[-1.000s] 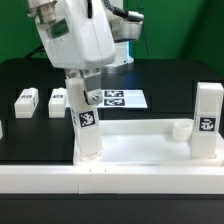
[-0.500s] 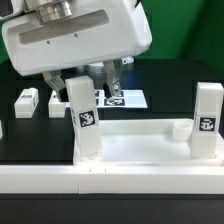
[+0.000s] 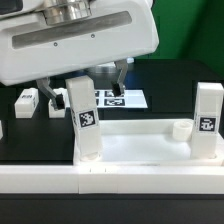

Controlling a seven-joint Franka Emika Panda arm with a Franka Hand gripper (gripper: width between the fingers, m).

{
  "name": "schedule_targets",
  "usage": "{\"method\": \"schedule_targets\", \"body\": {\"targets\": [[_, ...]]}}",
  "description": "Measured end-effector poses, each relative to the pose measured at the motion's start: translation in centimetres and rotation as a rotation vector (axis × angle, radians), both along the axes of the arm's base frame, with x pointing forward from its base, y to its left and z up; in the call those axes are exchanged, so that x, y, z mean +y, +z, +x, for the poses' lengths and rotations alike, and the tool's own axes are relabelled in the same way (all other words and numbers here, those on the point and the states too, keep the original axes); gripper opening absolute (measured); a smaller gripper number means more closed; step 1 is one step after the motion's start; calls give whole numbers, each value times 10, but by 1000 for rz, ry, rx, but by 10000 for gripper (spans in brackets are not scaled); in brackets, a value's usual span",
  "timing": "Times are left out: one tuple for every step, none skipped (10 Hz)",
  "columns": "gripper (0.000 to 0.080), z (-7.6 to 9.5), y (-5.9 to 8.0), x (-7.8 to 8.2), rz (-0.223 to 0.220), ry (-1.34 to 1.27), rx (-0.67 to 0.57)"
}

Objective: Assemble desk

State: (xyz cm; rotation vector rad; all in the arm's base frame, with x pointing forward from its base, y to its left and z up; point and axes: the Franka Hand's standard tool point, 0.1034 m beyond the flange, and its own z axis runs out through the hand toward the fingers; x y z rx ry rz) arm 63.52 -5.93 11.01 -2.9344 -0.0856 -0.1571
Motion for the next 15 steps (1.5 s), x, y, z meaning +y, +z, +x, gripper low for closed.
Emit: {"method": "schedule_targets", "body": {"targets": [[649, 0, 0, 0, 4, -24, 4], [534, 0, 0, 0, 4, -21, 4], [398, 0, 0, 0, 4, -22, 4], [398, 0, 0, -2, 8, -80, 13], [306, 0, -1, -4, 16, -157, 28], [306, 0, -1, -5, 26, -265, 49], [306, 3, 0, -5, 32, -387, 56], [306, 2, -2, -5, 42, -561, 60], [306, 1, -3, -6, 60, -742, 80], [306, 2, -3, -7, 86, -930, 115], [307, 2, -4, -8, 122, -1106, 146], [307, 1, -4, -8, 145, -1240, 174], [307, 1, -4, -8, 144, -1248, 176], [308, 1, -4, -8, 141, -1223, 172], [308, 0, -5, -9, 125, -1125, 155]]}}
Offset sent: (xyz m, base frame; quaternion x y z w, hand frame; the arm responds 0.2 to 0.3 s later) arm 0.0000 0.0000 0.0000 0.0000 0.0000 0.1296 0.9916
